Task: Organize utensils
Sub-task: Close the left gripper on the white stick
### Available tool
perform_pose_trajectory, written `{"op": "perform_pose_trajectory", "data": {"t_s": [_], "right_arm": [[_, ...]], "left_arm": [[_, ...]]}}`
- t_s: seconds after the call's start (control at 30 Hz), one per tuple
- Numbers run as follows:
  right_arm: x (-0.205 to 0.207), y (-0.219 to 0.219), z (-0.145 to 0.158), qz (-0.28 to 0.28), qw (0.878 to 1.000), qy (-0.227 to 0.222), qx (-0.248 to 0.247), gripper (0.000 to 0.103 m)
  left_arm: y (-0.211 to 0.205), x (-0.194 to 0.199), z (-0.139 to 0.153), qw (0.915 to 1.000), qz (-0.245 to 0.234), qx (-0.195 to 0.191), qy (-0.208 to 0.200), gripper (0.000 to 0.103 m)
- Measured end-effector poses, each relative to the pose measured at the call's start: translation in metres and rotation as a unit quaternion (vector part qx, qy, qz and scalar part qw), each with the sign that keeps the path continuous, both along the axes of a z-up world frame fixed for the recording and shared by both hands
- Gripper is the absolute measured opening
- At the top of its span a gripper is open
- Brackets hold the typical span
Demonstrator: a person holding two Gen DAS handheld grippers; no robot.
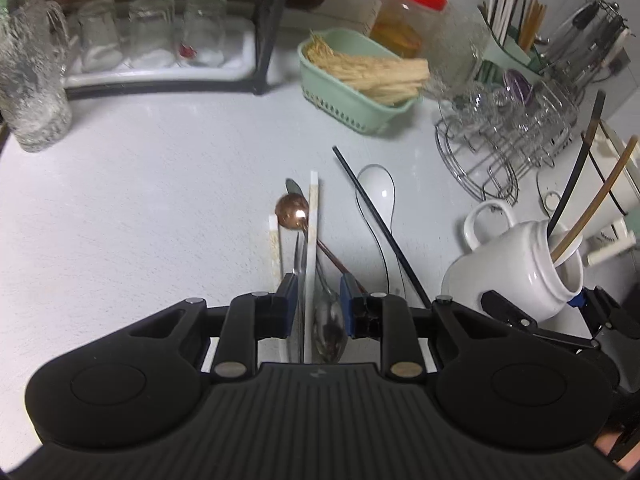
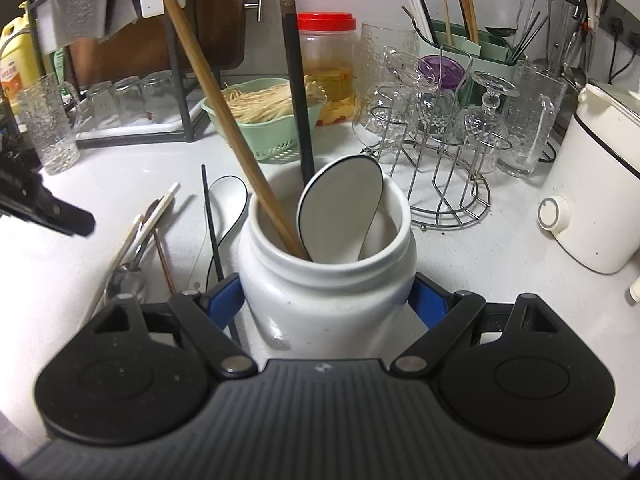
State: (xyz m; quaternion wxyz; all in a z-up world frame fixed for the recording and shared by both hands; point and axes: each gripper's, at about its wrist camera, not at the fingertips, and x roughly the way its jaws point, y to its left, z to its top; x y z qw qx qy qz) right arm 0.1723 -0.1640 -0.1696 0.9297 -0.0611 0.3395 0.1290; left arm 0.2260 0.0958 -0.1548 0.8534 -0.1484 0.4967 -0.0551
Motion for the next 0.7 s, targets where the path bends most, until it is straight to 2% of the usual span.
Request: {"op": "perform_pose_trajectory", "data": {"t_s": [0.1,0.3,0.5,0.7], "right_arm": [[-0.004,0.003,0.001,-0.006,1.0,0.004,-0.001,0.09],[-0.009,0.006,0.0,-0.023,1.0,0.001,0.002,0.09],[-0.018,0.007,-0.001,-0.023,1.0,-0.004,0.004,0.09],[-0.023,0.007,-0.001,-0.016,1.0,-0.001,0.006,0.09]], "left_arm": [[0.001,0.001,-0.008,0.9999,-0.01,-0.008,-0.001,0.027],[-0.001,0.012,-0.02,0.9997,-0.024,0.011,0.001,0.026],[-0.009,0.028,-0.03,0.999,-0.04,0.018,-0.007,0.018],[-0.022,0.049,-0.036,0.9978,-0.037,0.048,-0.026,0.017]]}}
